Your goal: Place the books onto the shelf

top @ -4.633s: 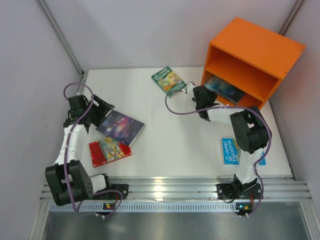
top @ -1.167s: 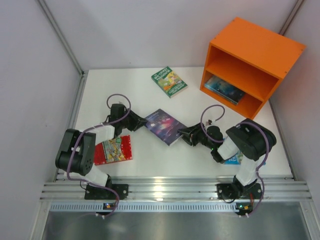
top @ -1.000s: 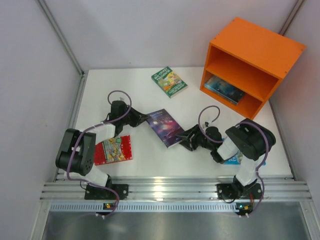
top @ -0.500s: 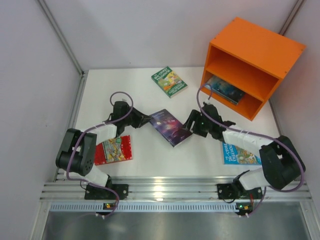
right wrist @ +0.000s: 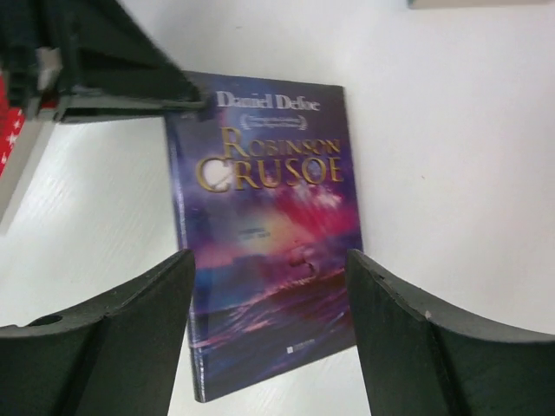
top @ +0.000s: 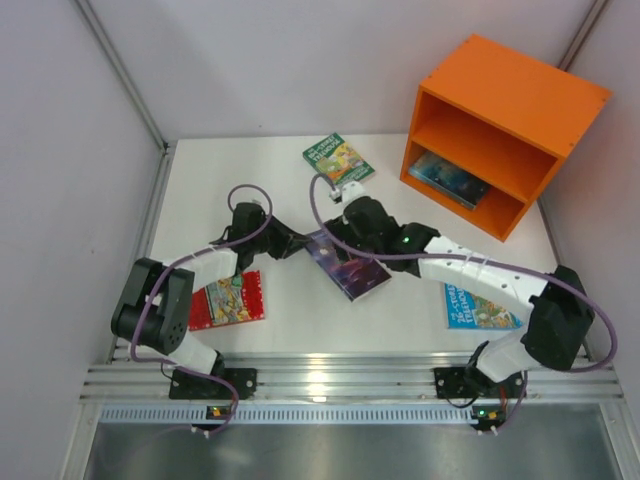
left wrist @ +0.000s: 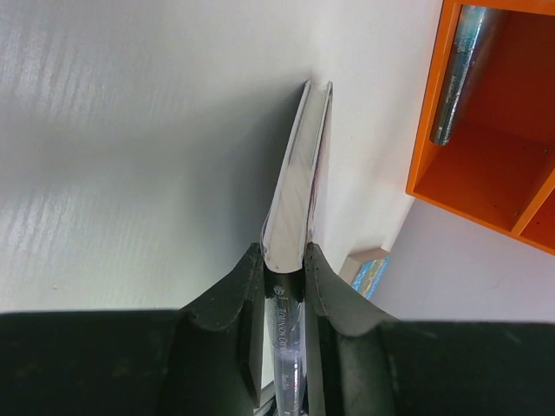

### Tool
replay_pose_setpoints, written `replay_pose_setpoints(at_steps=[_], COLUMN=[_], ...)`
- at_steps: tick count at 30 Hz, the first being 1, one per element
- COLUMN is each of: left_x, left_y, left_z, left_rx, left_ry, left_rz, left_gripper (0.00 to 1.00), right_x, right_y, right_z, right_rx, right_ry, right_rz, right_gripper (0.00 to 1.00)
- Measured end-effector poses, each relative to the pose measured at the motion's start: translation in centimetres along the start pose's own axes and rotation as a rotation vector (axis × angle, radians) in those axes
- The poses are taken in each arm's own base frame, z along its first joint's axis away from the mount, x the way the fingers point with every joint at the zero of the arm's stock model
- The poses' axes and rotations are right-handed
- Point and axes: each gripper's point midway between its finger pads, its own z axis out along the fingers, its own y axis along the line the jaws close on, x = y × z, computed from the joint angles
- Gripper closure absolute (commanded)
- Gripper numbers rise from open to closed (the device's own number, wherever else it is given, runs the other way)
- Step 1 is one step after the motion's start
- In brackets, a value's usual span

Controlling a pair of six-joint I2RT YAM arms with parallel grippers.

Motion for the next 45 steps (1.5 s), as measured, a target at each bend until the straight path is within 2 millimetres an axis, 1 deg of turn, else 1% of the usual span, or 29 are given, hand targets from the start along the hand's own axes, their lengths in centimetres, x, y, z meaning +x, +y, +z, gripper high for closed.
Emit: replay_pose_setpoints(at_steps=[1, 3, 5, 7, 9, 13, 17, 21, 23, 24, 25, 27, 28, 29, 30, 31, 32, 34, 35, 36, 37, 38, 41, 42, 43, 45], left_x=[0.0, 0.2, 0.3, 0.4, 0.4, 0.5, 0.6, 0.7, 0.7, 0.7, 0.8, 0.8, 0.8, 0.8, 0.7, 0.6, 0.6, 0.6, 0.5, 0.1, -0.3, -1.2, -5.4, -7.3, -9.1, -11.3], left_y=[0.0, 0.0, 0.0, 0.0, -0.2, -0.2, -0.2, -0.2, -0.2, -0.2, -0.2, -0.3, -0.6, -0.9, -1.2, -1.3, -1.2, -1.2, -1.4, -1.6, -2.0, -2.6, -4.7, -5.4, -5.9, -5.7], left_z=[0.0, -0.1, -0.1, -0.1, -0.2, -0.4, -0.4, -0.7, -0.7, -0.7, -0.7, -0.8, -0.8, -0.9, -1.0, -1.1, -1.1, -1.2, -1.4, -1.5, -1.7, -2.1, -3.6, -4.4, -5.2, -6.6], left_rx=[-0.001, -0.001, -0.001, -0.006, -0.009, -0.017, -0.022, -0.025, -0.027, -0.027, -0.027, -0.026, -0.020, -0.011, -0.002, -0.002, -0.004, -0.005, -0.003, -0.004, -0.001, -0.004, 0.019, 0.034, 0.046, 0.045], left_ry=[0.002, 0.009, 0.016, 0.020, 0.022, 0.026, 0.030, 0.032, 0.034, 0.035, 0.037, 0.040, 0.041, 0.038, 0.034, 0.031, 0.032, 0.041, 0.044, 0.044, 0.046, 0.037, -0.033, -0.073, -0.111, -0.167], left_rz=[-0.004, -0.012, -0.018, -0.021, -0.022, -0.025, -0.027, -0.029, -0.031, -0.034, -0.035, -0.052, -0.061, -0.066, -0.066, -0.066, -0.067, -0.055, -0.048, -0.038, -0.037, -0.026, 0.010, 0.022, 0.030, 0.036], left_gripper=[1.00, 1.00, 1.00, 1.00, 1.00, 1.00, 1.00, 1.00, 1.00, 1.00, 1.00, 1.00, 1.00, 1.00, 0.93, 0.73, 0.65, 0.56, 0.49, 0.40, 0.36, 0.33, 0.30, 0.29, 0.29, 0.29], right_x=[-0.2, 0.2, 1.6, 3.2, 4.4, 5.6, 6.2, 7.0, 7.7, 8.0, 8.2, 7.9, 7.6, 7.2, 7.0, 6.8, 6.7, 6.6, 6.6, 6.6, 6.7, 6.7, 6.4, 6.2, 5.8, 4.9], right_y=[1.2, 3.1, 4.9, 6.1, 6.8, 7.1, 7.1, 5.8, 5.1, 4.8, 4.7, 4.1, 3.8, 3.5, 3.4, 3.4, 3.3, 2.9, 2.6, 2.2, 1.7, 1.1, -1.4, -2.3, -3.5, -5.6], right_z=[0.2, 0.8, 1.5, 2.3, 2.8, 3.3, 3.5, 4.2, 4.8, 5.0, 5.2, 5.0, 4.9, 4.7, 4.6, 4.6, 4.6, 4.7, 4.9, 5.0, 5.1, 5.2, 4.9, 4.8, 4.7, 4.4], right_rx=[-0.016, -0.033, -0.041, -0.043, -0.029, 0.022, 0.087, 0.204, 0.253, 0.271, 0.284, 0.344, 0.379, 0.410, 0.426, 0.442, 0.451, 0.476, 0.484, 0.489, 0.496, 0.501, 0.527, 0.536, 0.552, 0.585], right_ry=[-0.004, 0.002, 0.024, 0.055, 0.077, 0.091, 0.090, 0.112, 0.135, 0.142, 0.148, 0.142, 0.133, 0.127, 0.122, 0.115, 0.114, 0.118, 0.118, 0.123, 0.124, 0.125, 0.146, 0.157, 0.173, 0.194], right_rz=[-0.060, -0.160, -0.276, -0.370, -0.440, -0.544, -0.625, -0.704, -0.741, -0.753, -0.765, -0.794, -0.804, -0.820, -0.831, -0.837, -0.846, -0.882, -0.894, -0.911, -0.925, -0.936, -0.975, -0.989, -1.002, -1.016], right_gripper=[0.32, 0.32, 0.35, 0.37, 0.38, 0.40, 0.48, 0.51, 0.55, 0.58, 0.71, 0.85, 1.00, 1.00, 1.00, 1.00, 1.00, 1.00, 1.00, 1.00, 1.00, 1.00, 1.00, 1.00, 1.00, 1.00])
